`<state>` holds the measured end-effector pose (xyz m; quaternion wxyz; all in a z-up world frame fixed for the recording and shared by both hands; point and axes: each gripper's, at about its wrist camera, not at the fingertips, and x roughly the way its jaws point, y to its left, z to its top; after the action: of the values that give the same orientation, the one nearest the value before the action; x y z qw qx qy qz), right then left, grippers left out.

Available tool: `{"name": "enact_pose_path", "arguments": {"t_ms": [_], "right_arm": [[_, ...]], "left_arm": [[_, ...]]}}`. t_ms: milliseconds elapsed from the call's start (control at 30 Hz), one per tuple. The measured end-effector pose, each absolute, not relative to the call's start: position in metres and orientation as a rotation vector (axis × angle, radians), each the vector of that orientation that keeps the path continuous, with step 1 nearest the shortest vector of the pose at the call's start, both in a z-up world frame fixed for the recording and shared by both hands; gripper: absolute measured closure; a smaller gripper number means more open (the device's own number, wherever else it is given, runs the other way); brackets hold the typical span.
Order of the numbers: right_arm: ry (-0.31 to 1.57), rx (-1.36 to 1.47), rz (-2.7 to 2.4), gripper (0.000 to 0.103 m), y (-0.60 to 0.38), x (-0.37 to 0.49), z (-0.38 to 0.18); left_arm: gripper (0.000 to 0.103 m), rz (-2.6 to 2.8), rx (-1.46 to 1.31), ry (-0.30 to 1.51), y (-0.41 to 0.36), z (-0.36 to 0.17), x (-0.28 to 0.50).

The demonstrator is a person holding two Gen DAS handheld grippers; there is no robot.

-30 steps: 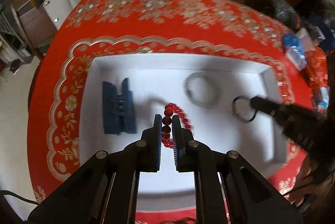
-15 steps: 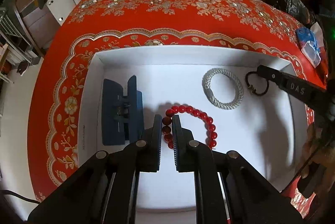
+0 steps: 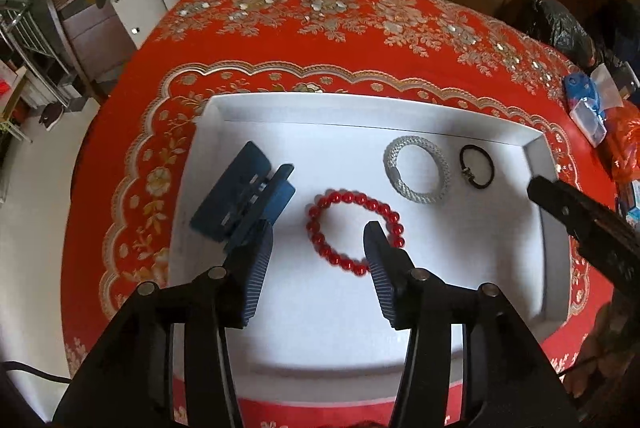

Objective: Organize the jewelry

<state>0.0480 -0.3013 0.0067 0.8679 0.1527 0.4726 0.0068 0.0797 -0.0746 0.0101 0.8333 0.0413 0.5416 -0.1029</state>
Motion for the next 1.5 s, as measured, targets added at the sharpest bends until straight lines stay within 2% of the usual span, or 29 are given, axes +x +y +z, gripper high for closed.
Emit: {"name": "enact_pose_path", "arguments": {"t_ms": [533, 667, 767, 1100, 1200, 1500], "right_arm": [[0.930, 0.287, 0.022, 0.036, -0.287, -0.076, 0.040], [0.923, 0.261, 0.026, 0.033, -0.284, -0.107, 0.046], [0.931, 0.229, 0.035, 0.033, -0.281, -0.132, 0.049], [0.946, 0.174, 0.059, 0.032, -0.283, -0.197, 0.052], [0.951, 0.167, 0.064, 0.025, -0.286, -0.212, 0.051], [0.969, 0.154, 0.064, 0.025, -0.296, -0.245, 0.042]], "left_arm": [[0.055, -0.156, 0.063, 1.056, -0.049, 0.049, -0.020], [0.048, -0.154, 0.043, 1.043, -0.047, 0.057, -0.053], [0.048, -0.158, 0.036, 1.034, -0.048, 0.060, -0.075], [0.047, -0.144, 0.015, 1.014, -0.048, 0.068, -0.138], [0.047, -0.153, 0.022, 1.010, -0.053, 0.068, -0.152], [0.047, -0.152, 0.043, 0.998, -0.058, 0.068, -0.182]]}}
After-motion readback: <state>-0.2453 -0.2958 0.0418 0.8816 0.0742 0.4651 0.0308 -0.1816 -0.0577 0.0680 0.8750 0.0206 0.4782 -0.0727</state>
